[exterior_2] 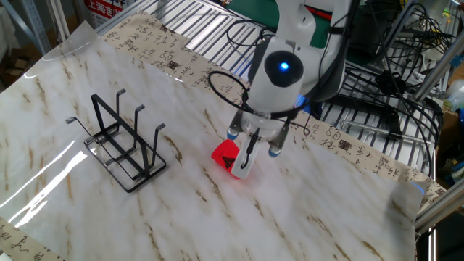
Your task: Put the cup on the cup rack
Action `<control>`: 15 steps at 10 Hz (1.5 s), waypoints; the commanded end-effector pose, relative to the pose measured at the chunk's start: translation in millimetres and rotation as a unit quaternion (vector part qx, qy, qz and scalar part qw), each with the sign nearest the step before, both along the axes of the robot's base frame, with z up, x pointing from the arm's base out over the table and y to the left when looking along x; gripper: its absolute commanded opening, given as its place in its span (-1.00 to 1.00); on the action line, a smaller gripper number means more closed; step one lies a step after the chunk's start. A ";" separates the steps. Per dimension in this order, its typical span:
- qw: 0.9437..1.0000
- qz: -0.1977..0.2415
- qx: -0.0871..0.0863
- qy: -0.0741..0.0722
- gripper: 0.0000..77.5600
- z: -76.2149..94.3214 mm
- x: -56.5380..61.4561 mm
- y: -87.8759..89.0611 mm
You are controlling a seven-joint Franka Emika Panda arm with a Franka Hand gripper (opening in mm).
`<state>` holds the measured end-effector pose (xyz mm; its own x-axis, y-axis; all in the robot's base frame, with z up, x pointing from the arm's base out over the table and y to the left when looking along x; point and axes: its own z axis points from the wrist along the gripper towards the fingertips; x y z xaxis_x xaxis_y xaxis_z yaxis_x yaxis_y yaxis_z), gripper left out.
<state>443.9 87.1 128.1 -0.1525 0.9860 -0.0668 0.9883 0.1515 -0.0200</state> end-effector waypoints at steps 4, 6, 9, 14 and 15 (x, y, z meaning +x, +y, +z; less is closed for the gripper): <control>0.998 -0.037 -0.040 -0.042 1.00 -18.3 11.3 1.9; 0.997 -0.037 -0.049 -0.048 1.00 -20.3 8.2 0.9; 0.997 -0.042 -0.047 -0.054 1.00 -23.8 7.8 -1.1; 0.996 -0.039 -0.046 -0.062 1.00 -37.7 14.5 -9.7; 0.996 -0.037 -0.047 -0.062 1.00 -39.5 16.2 -9.9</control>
